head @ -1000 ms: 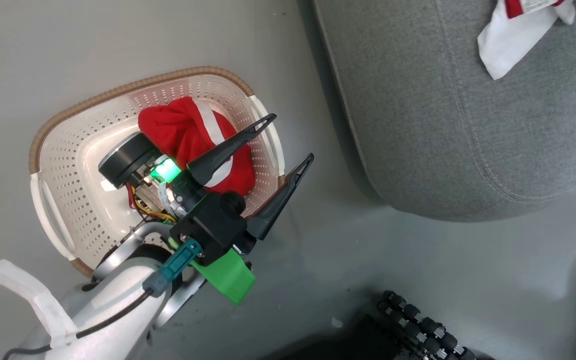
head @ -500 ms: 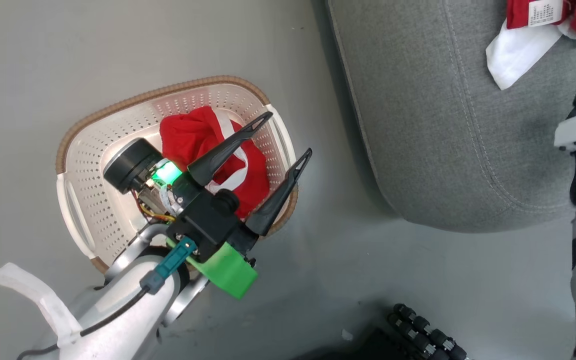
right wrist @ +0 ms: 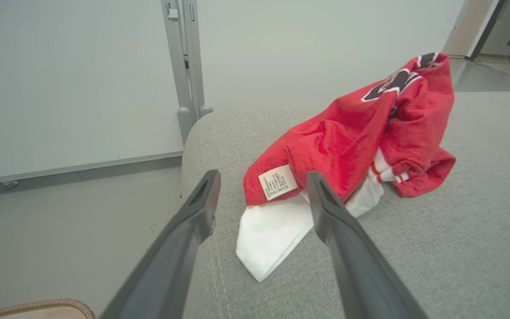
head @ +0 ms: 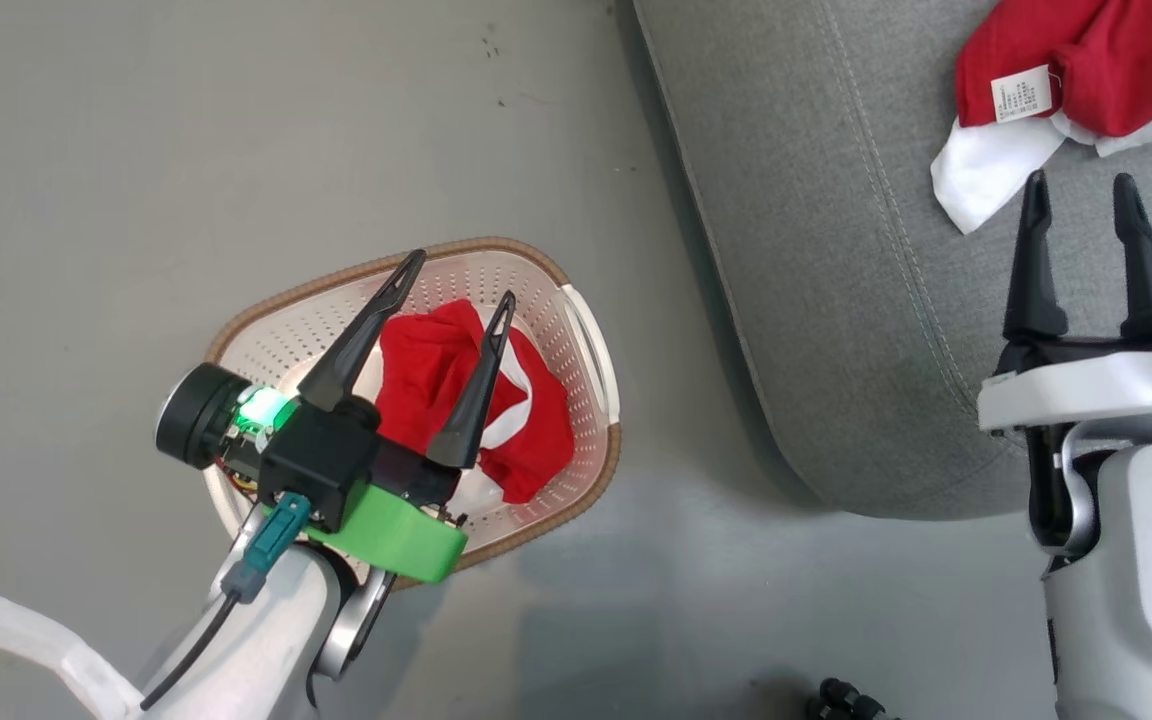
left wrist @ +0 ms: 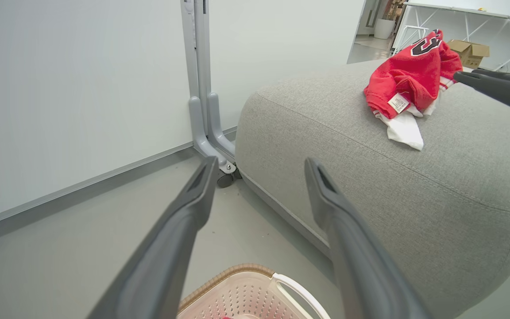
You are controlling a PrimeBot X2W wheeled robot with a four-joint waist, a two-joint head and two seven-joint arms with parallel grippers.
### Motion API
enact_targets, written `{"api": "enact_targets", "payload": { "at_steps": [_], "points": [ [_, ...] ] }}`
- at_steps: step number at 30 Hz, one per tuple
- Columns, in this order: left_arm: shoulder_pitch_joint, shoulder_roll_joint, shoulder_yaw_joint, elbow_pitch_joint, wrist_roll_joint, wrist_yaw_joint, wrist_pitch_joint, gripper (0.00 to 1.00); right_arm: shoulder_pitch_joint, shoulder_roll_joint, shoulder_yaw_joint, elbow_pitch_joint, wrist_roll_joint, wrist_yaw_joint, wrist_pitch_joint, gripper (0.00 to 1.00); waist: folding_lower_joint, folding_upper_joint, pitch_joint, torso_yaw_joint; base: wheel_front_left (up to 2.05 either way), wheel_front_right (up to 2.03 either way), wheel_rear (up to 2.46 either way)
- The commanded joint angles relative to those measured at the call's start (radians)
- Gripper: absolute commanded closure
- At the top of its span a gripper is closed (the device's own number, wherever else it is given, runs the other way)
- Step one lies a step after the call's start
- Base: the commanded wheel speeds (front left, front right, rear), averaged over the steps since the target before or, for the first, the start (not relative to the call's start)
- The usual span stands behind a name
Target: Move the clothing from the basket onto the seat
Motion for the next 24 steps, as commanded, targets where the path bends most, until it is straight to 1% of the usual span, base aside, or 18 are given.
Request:
{"api": "enact_targets", "payload": {
  "at_steps": [1, 5, 9, 12, 16, 21, 24],
  "points": [
    [0.020, -0.003, 0.013, 0.010, -0.006, 0.015, -0.012, 0.00, 0.029, 0.006, 0.014, -0.020, -0.007, -0.001, -0.003, 0.00, 0.0000, 0.0000, -0.069, 0.058, 0.00, 0.00, 0.00],
    [0.048, -0.022, 0.061, 0.034, -0.033, 0.044, -0.037, 0.00, 0.084, 0.009, 0.064, -0.084, -0.008, -0.001, 0.005, 0.00, 0.0000, 0.0000, -0.112, 0.098, 0.00, 0.00, 0.00],
    [0.071, -0.041, 0.137, 0.043, -0.056, 0.068, -0.046, 0.00, 0.132, 0.011, 0.108, -0.141, -0.013, -0.001, 0.027, 0.00, 0.0000, 0.0000, -0.147, 0.140, 0.00, 0.00, 0.00],
    [0.101, -0.060, 0.211, 0.028, -0.054, 0.078, -0.046, 0.00, 0.158, 0.012, 0.135, -0.180, -0.013, -0.001, 0.045, 0.00, 0.0000, 0.0000, -0.169, 0.167, 0.00, 0.00, 0.00],
    [0.149, -0.087, 0.304, 0.023, -0.049, 0.068, -0.046, 0.00, 0.189, 0.012, 0.154, -0.219, -0.010, -0.001, 0.069, 0.00, 0.0000, 0.0000, -0.200, 0.198, 0.00, 0.00, 0.00],
    [0.225, -0.125, 0.396, 0.044, -0.025, 0.035, -0.045, 0.00, 0.239, 0.012, 0.166, -0.252, -0.013, -0.001, 0.102, 0.00, 0.0000, 0.0000, -0.249, 0.228, 0.00, 0.00, 0.00],
    [0.268, -0.146, 0.433, 0.056, -0.011, 0.014, -0.045, 0.00, 0.268, 0.012, 0.170, -0.265, -0.019, -0.001, 0.118, 0.00, 0.0000, 0.0000, -0.276, 0.238, 0.00, 0.00, 0.00]
  ]
}}
